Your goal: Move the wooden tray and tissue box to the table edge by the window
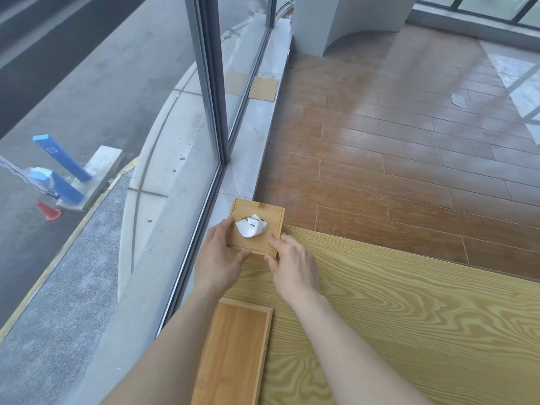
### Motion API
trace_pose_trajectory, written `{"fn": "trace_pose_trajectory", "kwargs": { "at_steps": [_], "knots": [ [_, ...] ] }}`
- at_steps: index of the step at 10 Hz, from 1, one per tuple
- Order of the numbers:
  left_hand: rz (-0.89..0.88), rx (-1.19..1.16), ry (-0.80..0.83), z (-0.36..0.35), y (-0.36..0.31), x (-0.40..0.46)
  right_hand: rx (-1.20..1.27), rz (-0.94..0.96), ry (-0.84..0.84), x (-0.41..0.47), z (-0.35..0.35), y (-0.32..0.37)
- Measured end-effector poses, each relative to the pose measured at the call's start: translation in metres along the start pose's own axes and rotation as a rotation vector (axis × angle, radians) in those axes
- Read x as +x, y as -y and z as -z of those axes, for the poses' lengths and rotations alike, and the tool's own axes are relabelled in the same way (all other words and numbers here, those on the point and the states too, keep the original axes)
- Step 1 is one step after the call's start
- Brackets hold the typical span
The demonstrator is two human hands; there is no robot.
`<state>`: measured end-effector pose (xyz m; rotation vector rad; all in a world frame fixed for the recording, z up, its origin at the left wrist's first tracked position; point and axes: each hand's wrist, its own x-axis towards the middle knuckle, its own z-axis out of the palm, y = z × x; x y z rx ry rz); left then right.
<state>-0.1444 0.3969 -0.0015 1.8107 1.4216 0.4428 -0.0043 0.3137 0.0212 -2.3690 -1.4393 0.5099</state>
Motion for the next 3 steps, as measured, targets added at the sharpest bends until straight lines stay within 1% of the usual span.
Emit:
{"fn": "trace_pose_trajectory", "kwargs": {
  "at_steps": [1,2,3],
  "knots": [
    [0.017,0.009,0.025,-0.001,-0.001,0.000,-0.026,-0.016,0.036,-0.001,0.000,-0.003],
    [0.028,0.068,0.039,0.002,-0.007,-0.005,-0.062,-0.015,0.078,-0.005,0.006,-0.006],
    [0.005,0.191,0.006,0.006,-0.013,-0.011,-0.099,0.007,0.122,-0.009,0.010,-0.015]
  ]
}}
